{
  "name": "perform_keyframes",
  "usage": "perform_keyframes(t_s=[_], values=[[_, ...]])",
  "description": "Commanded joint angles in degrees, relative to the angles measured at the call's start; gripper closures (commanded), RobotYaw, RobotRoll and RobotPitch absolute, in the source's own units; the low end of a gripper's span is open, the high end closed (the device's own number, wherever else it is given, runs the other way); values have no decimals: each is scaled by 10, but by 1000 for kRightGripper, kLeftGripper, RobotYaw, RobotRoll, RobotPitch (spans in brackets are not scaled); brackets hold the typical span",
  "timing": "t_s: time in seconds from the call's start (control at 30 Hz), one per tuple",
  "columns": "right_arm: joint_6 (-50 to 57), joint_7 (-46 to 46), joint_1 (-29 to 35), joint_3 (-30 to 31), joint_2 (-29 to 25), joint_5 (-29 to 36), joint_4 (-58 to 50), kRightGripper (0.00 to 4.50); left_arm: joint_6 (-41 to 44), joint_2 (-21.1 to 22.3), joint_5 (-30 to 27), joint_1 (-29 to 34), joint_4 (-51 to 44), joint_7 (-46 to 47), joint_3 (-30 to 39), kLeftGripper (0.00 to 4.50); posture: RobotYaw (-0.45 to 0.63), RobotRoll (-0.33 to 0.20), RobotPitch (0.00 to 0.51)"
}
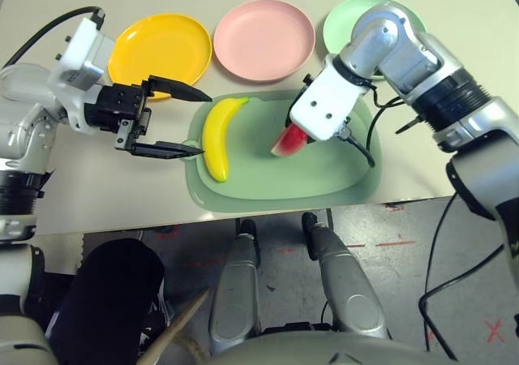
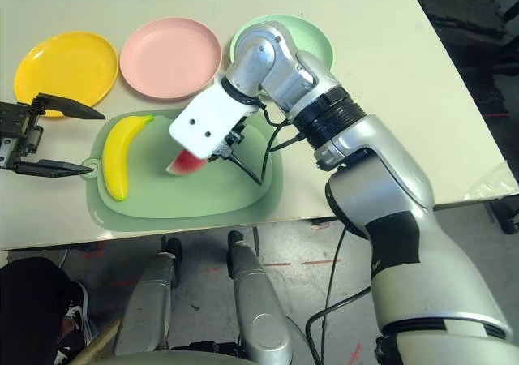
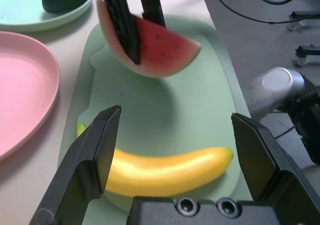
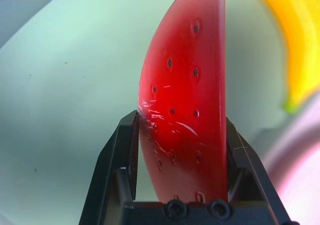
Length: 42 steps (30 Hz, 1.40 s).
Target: Place the fruits into color-matched plates.
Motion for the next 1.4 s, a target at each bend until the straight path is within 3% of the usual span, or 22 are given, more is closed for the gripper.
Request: perform_keyframes(t_s=[0.03,0.23,0.53,0.67,0.9,1.33,1.37,1.4], values=[[16,3,-32,-16,19,17,22,2423,0,-17,42,2,4,26,20,0,-102,0,417],[-9,-36,-103,-83,81,-45,188,2423,24,-31,126,-17,13,128,28,0,-86,0,414],[-23,-241,-167,-131,149,-153,379,2423,53,-42,196,-50,38,223,38,0,-65,0,411],[-27,-323,-163,-127,160,-203,407,2423,39,-47,217,-59,65,242,46,0,-53,0,409],[-2,-381,-139,-136,188,-241,430,2423,29,-52,230,-68,82,244,50,0,-51,0,406],[47,-418,-103,-162,217,-278,443,2423,36,-44,233,-60,58,240,61,0,-8,0,398],[48,-421,-102,-160,217,-282,444,2116,40,-43,233,-57,51,241,63,0,-9,0,396],[48,-424,-101,-160,217,-286,444,2116,42,-43,233,-55,47,241,65,0,-8,0,397]])
